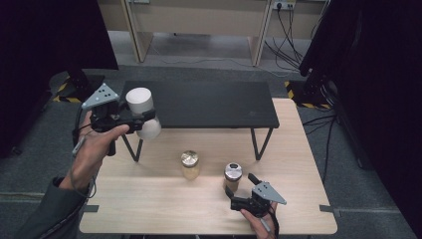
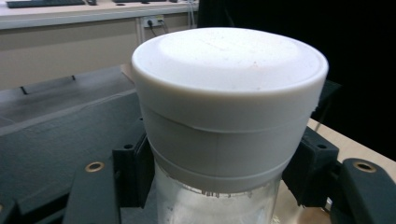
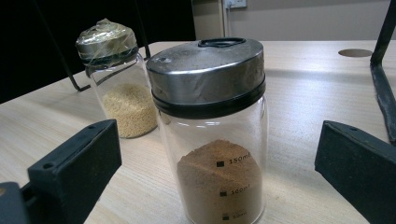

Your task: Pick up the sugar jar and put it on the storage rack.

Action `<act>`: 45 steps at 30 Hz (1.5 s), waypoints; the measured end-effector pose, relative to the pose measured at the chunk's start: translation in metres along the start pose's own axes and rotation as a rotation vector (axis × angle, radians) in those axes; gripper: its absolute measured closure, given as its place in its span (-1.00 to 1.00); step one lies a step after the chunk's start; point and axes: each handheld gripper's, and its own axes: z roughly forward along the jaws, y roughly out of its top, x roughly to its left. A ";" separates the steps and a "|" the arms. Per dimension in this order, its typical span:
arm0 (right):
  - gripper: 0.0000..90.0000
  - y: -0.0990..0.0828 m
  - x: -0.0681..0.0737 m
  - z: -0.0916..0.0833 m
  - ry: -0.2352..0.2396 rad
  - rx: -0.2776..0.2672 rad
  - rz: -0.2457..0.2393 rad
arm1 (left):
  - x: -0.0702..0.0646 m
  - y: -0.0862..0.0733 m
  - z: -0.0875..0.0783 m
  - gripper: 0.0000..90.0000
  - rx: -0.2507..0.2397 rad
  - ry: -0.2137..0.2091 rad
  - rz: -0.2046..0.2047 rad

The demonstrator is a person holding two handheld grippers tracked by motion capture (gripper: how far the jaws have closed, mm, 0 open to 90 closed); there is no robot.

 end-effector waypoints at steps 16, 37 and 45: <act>-0.99 0.000 0.000 0.000 0.003 0.001 -0.002 | 0.025 0.012 0.018 -0.22 -0.001 0.113 -0.013; -0.99 0.000 0.000 0.000 0.005 0.000 -0.002 | 0.030 0.018 0.048 -0.21 -0.014 0.173 -0.016; -0.99 0.000 0.000 0.000 0.006 -0.001 0.000 | 0.035 0.020 0.056 -0.21 -0.026 0.202 -0.014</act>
